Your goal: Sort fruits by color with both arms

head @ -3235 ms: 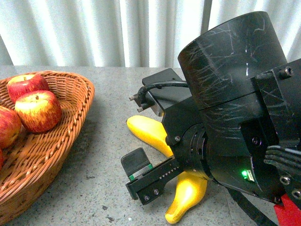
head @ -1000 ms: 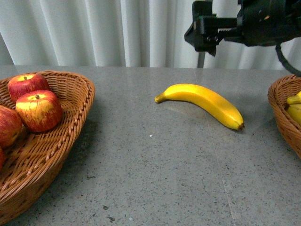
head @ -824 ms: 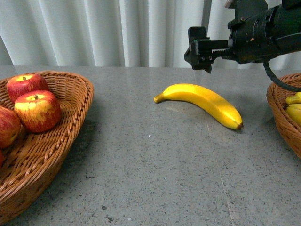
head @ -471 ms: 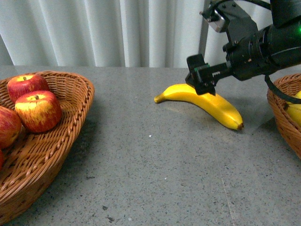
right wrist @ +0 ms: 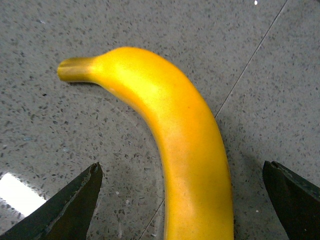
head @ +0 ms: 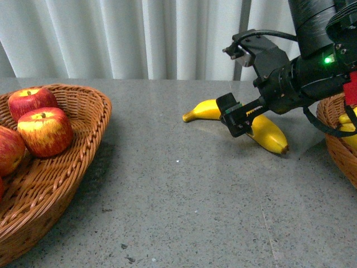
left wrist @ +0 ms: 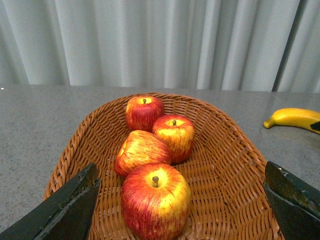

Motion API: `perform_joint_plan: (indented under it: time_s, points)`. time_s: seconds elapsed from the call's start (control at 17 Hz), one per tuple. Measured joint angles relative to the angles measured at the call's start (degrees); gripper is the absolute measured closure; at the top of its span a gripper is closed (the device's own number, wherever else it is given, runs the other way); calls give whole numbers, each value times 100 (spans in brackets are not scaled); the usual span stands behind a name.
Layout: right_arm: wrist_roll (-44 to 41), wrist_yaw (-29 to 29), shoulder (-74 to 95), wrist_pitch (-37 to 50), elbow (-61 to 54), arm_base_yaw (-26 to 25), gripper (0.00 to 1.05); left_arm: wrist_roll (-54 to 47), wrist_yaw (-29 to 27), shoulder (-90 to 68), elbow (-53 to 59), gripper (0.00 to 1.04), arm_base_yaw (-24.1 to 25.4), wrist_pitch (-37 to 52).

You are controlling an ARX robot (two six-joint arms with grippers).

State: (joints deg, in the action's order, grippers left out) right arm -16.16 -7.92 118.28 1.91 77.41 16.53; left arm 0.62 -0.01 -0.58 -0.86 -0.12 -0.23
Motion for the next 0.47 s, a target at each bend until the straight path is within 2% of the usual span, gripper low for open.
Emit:
perform_joint_plan:
  time_s: [0.29, 0.35, 0.47]
  points:
    - [146, 214, 223, -573, 275, 11, 6, 0, 0, 0, 0, 7, 0, 2]
    - [179, 203, 223, -610, 280, 42, 13, 0, -2, 0, 0, 7, 0, 0]
    - [175, 125, 223, -638, 280, 127, 37, 0, 0, 0, 0, 7, 0, 0]
